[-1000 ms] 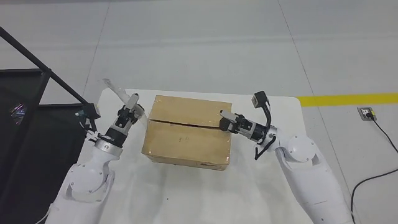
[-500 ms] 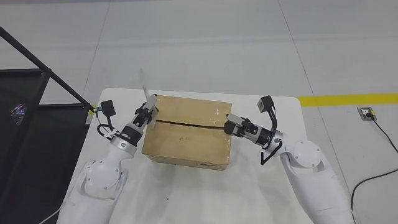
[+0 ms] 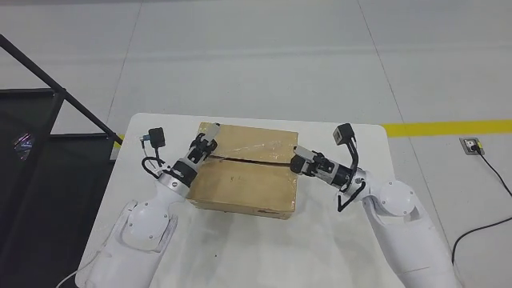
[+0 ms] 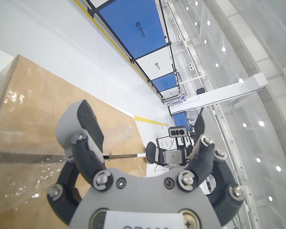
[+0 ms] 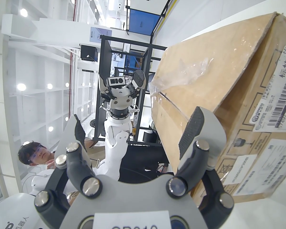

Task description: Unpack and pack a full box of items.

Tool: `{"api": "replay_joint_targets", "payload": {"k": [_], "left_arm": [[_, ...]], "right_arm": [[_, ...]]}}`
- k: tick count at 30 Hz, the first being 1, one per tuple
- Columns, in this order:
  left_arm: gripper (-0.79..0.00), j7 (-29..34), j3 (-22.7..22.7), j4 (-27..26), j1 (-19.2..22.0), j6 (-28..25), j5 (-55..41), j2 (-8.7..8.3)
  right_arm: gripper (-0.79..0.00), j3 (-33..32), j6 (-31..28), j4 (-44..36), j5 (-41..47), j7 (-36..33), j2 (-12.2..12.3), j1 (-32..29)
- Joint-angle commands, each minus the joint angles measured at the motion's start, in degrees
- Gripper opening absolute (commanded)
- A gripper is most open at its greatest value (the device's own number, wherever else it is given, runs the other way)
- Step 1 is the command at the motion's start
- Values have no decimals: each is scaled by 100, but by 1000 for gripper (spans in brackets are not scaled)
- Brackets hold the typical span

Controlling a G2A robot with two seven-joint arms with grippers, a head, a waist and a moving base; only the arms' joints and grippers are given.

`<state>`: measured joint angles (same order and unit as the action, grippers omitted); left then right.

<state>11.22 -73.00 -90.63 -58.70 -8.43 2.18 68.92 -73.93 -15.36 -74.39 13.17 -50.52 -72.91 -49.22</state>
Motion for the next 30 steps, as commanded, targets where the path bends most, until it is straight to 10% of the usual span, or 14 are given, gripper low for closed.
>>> {"api": "replay_joint_targets", "payload": {"k": [1,15,30], "left_arm": [[0,2,21,7,4,-27,22,9],[0,78,-1310,-956,-1058,-589,-900,-109],[0,219,-2066,-785,-1727,-893,-1450,-151]], "right_arm": [[0,30,-2,25,-1,-1,0,30],[0,397,532,-349,-774,382,-19,546],[0,912,2090,307,-1168,810,-139,1231]]}}
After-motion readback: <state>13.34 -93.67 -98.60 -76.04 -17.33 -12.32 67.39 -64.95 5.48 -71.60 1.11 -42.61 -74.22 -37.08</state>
